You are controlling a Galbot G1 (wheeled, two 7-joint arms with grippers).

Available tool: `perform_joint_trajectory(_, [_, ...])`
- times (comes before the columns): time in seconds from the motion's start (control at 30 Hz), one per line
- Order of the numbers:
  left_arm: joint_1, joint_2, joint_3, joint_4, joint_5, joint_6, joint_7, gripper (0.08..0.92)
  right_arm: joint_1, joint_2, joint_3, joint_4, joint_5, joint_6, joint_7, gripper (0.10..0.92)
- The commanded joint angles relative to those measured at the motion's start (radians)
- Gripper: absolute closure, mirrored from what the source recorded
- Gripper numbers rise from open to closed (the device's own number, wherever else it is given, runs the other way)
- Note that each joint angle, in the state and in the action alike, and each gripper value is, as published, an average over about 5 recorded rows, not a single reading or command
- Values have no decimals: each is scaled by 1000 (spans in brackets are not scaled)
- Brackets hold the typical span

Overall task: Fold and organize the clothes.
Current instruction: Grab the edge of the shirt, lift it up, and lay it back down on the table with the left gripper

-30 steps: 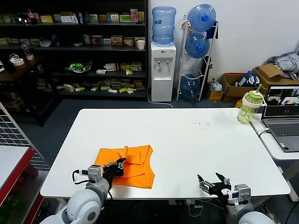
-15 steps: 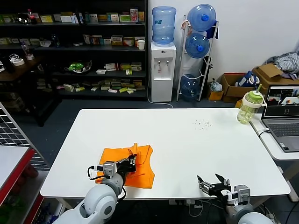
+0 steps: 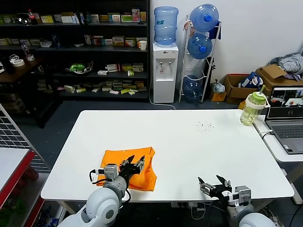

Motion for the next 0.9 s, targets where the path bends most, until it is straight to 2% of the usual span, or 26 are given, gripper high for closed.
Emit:
perform_joint_trajectory(0.03, [139, 287, -221, 36, -39, -44, 168, 350, 8, -2, -5, 1, 6, 5, -8, 203])
perform_joint_trajectory(0.13, [159, 407, -265, 119, -64, -70, 321, 264, 13, -1, -10, -4, 6, 8, -12, 203])
perform_joint_trajectory(0.23, [142, 481, -261, 199, -90, -81, 452, 202, 18, 2, -14, -10, 5, 12, -15, 203])
perform_joint_trajectory(0.4, [95, 492, -225, 307, -93, -71, 568, 178, 10, 4, -11, -9, 3, 16, -17, 203])
perform_joint_trajectory(0.57, [62, 457, -201, 327, -126, -37, 608, 177, -4, -2, 3, -9, 5, 18, -19, 203])
perform_joint_trajectory(0.9, [-31, 384, -149, 352, -153, -1, 595, 177, -3, 4, 1, -14, 3, 16, -17, 203])
